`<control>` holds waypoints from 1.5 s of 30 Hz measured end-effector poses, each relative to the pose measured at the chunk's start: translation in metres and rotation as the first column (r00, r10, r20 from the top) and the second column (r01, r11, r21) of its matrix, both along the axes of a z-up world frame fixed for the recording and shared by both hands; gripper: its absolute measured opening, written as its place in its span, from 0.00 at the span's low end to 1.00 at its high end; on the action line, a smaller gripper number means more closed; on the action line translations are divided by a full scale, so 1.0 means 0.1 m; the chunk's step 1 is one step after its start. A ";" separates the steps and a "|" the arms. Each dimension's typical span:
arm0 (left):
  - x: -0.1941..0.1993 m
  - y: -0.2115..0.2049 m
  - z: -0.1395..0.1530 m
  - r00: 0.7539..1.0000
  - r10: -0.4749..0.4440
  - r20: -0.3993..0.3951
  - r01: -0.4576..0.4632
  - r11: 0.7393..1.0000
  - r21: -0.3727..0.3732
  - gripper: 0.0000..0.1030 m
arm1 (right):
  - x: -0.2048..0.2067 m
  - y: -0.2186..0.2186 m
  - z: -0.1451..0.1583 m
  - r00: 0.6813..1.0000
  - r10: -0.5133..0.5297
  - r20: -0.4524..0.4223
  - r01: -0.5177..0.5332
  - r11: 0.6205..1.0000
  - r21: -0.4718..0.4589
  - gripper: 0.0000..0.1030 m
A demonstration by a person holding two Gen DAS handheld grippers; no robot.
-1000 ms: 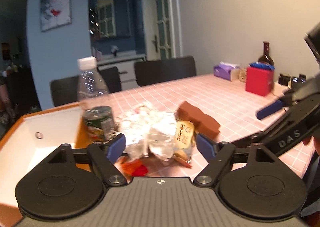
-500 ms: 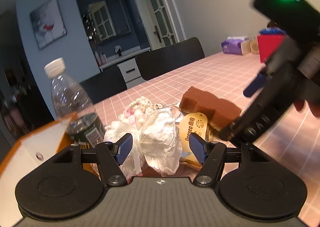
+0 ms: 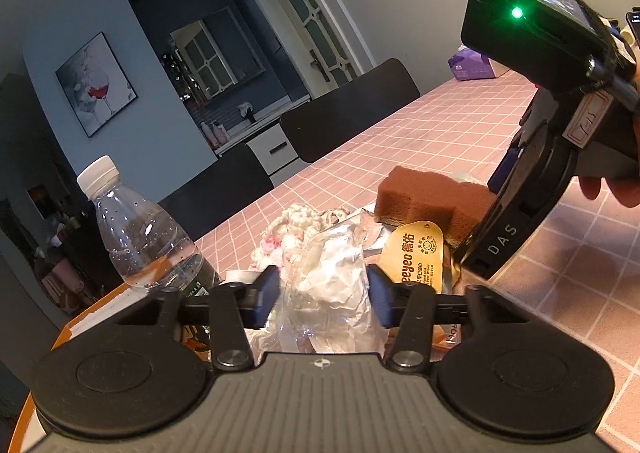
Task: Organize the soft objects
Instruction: 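Grasp the crumpled plastic bag with the left tool while the right grasps the brown sponge, then carry the plastic bag and brown sponge into the white box and release both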
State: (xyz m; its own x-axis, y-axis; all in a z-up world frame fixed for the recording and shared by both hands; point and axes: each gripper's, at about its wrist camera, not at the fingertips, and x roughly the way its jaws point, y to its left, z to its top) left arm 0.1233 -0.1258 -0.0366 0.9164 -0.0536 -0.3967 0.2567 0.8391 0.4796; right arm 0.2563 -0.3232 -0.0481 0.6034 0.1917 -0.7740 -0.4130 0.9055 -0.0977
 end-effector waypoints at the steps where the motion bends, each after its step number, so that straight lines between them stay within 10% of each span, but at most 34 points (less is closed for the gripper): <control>1: -0.01 0.00 0.00 1.000 -0.001 -0.002 0.001 1.000 -0.003 0.48 | -0.01 0.01 0.00 1.000 -0.001 0.001 0.001 1.000 -0.001 0.67; 14: -0.24 0.18 0.23 0.998 -0.001 0.061 0.007 0.995 -0.103 0.39 | -0.39 0.12 0.38 0.999 -0.009 0.046 0.011 0.999 -0.035 0.40; 33: -0.73 0.66 0.97 0.975 -0.041 0.219 0.100 0.959 -0.266 0.38 | -1.40 0.43 1.31 0.959 0.090 0.267 -0.104 0.994 0.039 0.37; 45: -0.78 1.31 1.33 0.975 0.071 0.213 -0.007 0.957 -0.289 0.38 | -1.52 1.14 1.70 0.912 0.276 0.304 -0.343 0.919 0.194 0.37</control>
State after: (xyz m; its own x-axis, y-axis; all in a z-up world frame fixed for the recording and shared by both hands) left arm 0.0452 0.0053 0.0964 0.9823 -0.0973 -0.1600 0.1370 0.9558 0.2601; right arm 0.1044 -0.2095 0.1219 0.6593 0.5604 -0.5012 -0.6651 0.7456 -0.0412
